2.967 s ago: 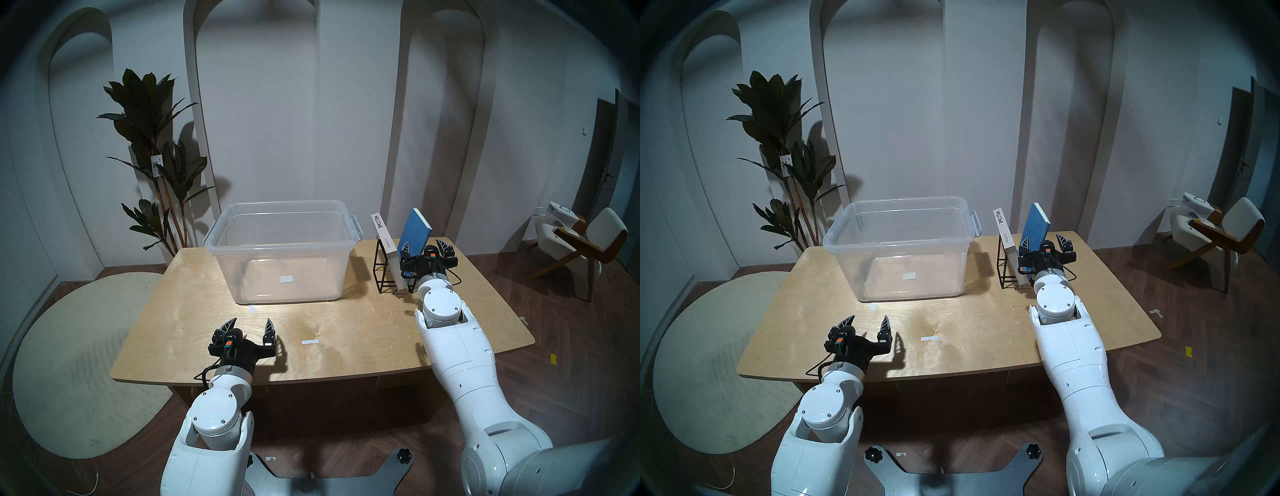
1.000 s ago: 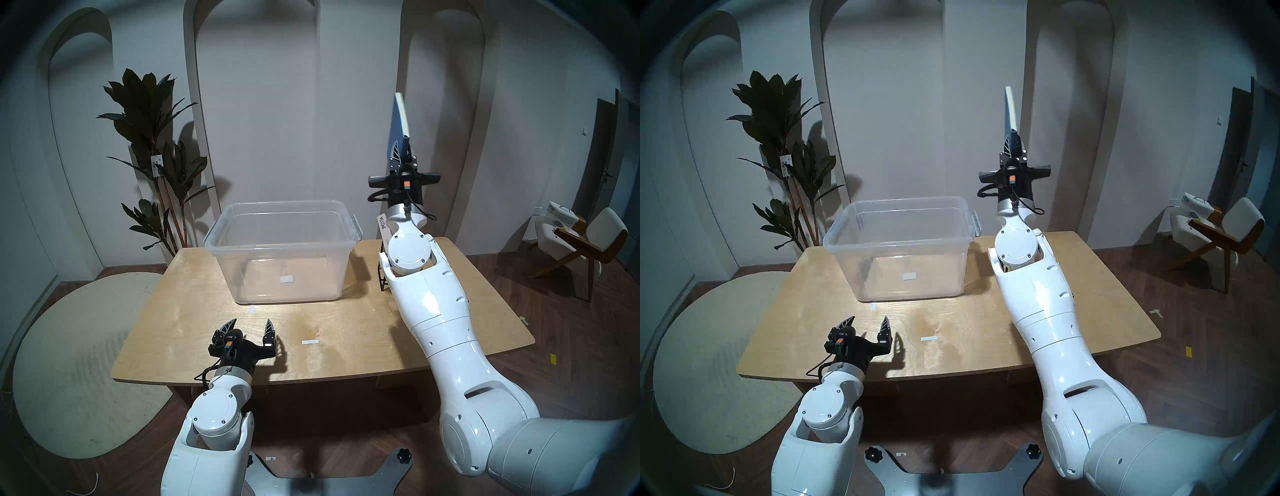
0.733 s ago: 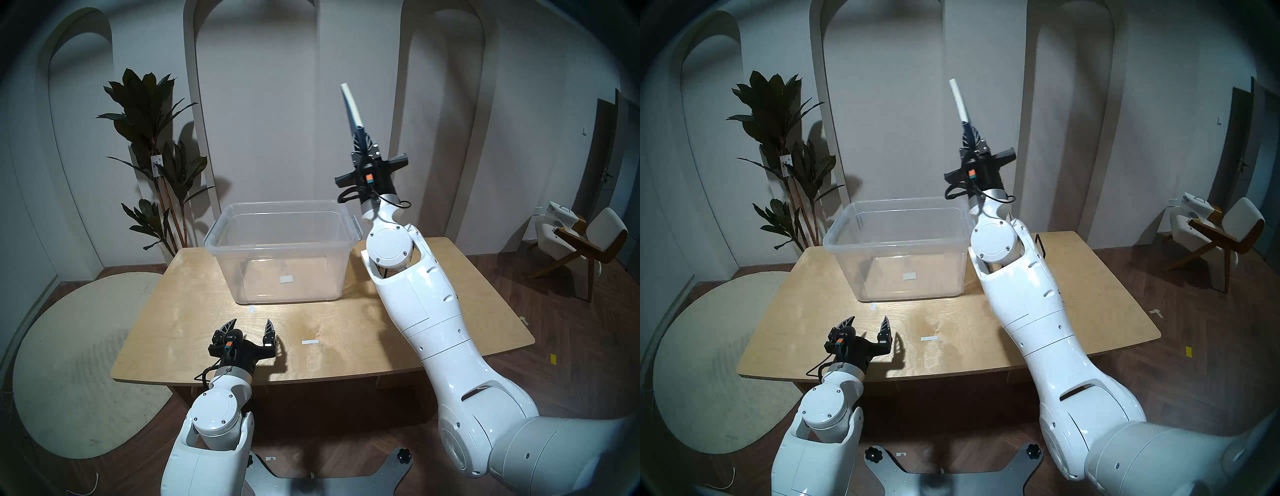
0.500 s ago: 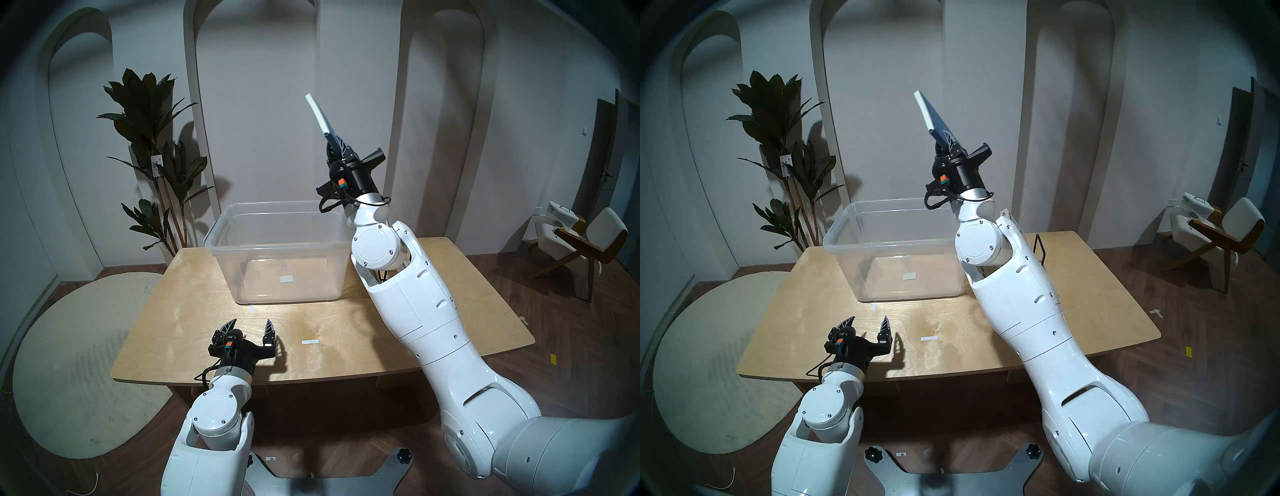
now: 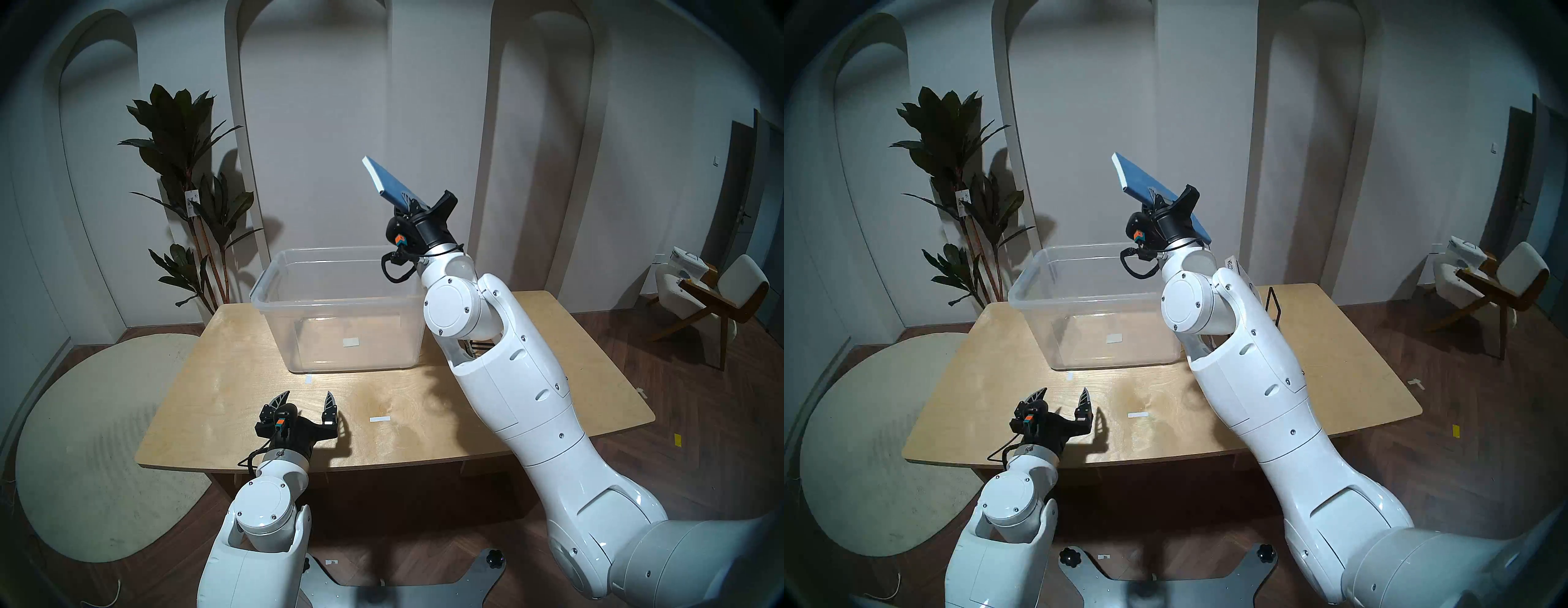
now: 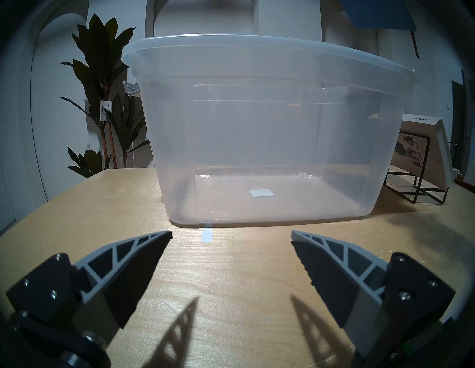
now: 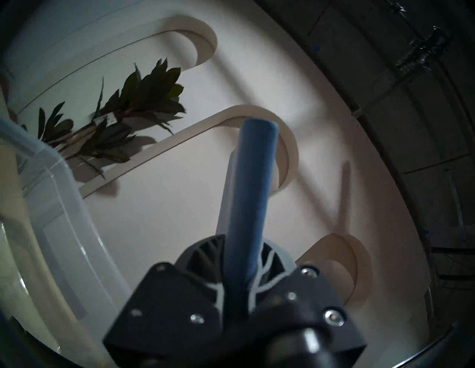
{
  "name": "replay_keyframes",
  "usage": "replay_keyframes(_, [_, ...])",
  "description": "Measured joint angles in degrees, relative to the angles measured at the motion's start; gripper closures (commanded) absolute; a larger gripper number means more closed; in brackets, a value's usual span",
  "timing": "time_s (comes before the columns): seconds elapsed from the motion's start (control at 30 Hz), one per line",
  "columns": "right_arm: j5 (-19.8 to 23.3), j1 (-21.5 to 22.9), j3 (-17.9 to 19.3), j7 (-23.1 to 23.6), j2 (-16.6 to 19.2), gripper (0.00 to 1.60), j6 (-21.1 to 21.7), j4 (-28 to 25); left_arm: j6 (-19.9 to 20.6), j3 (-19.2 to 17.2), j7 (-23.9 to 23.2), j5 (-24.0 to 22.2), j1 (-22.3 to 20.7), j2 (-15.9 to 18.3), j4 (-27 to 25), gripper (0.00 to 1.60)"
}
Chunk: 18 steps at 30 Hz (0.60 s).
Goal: Pack the books into the storage box
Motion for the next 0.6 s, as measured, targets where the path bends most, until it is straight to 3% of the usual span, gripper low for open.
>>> replay_keyframes(0.2, [-5.8,-0.7,-1.4,5.7,-1.9,1.60,7.0,-0.8,0.0,0.0,-0.1,0.0,0.0,0.0,0.0,0.00])
replay_keyframes(0.27, [-6.2,-0.7,-1.5,5.9,-2.0,1.60,7.5,-0.8,0.0,0.0,-0.1,0.0,0.0,0.0,-0.1,0.00])
replay_keyframes(0.43, [-9.1,0.8,-3.1,7.5,-4.4,1.60,14.1,2.6,0.0,0.0,-0.1,0.0,0.0,0.0,-0.1,0.00])
replay_keyframes(0.6, [-9.9,2.2,-4.1,7.3,-5.7,1.60,15.8,6.2,0.0,0.0,-0.1,0.0,0.0,0.0,-0.1,0.00])
